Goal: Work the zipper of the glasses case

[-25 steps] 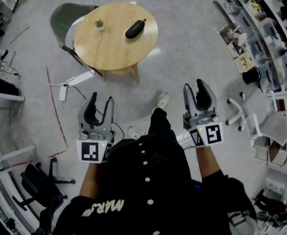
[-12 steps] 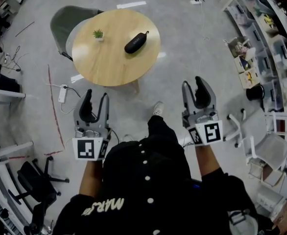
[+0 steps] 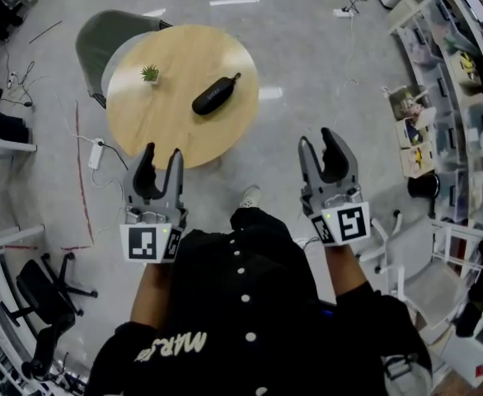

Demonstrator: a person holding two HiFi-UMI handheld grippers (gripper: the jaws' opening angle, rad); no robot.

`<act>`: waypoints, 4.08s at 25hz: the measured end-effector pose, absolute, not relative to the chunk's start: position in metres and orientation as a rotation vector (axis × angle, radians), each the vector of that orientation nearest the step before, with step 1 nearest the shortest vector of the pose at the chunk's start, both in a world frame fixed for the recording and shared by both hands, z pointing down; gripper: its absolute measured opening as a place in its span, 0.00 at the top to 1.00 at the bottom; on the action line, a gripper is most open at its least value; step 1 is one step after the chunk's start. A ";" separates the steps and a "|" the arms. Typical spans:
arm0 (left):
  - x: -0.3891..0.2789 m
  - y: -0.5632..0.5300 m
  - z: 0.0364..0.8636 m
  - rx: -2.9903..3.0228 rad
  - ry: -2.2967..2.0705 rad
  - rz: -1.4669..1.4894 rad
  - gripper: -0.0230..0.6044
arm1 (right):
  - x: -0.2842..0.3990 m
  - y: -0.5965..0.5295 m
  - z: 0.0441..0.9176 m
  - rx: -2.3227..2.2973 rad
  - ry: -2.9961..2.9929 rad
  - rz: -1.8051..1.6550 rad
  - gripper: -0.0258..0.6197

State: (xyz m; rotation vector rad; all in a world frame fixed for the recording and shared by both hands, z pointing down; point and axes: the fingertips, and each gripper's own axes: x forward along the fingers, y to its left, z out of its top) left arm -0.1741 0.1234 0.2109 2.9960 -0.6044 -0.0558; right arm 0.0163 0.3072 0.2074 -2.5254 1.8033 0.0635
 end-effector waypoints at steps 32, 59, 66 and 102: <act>-0.075 -0.004 0.241 3.100 -0.571 0.151 0.67 | 0.112 0.112 0.222 -2.413 2.078 -0.006 0.72; 0.067 -0.014 0.410 3.032 -0.384 0.771 0.67 | 0.188 -0.001 0.418 -1.836 3.077 -0.475 0.71; 0.079 -0.015 0.487 3.043 -0.223 1.145 0.67 | 0.187 -0.025 0.498 -1.459 3.540 -0.377 0.69; 0.085 -0.023 0.600 2.633 0.158 1.581 0.73 | 0.150 -0.047 0.644 0.226 4.299 0.135 0.78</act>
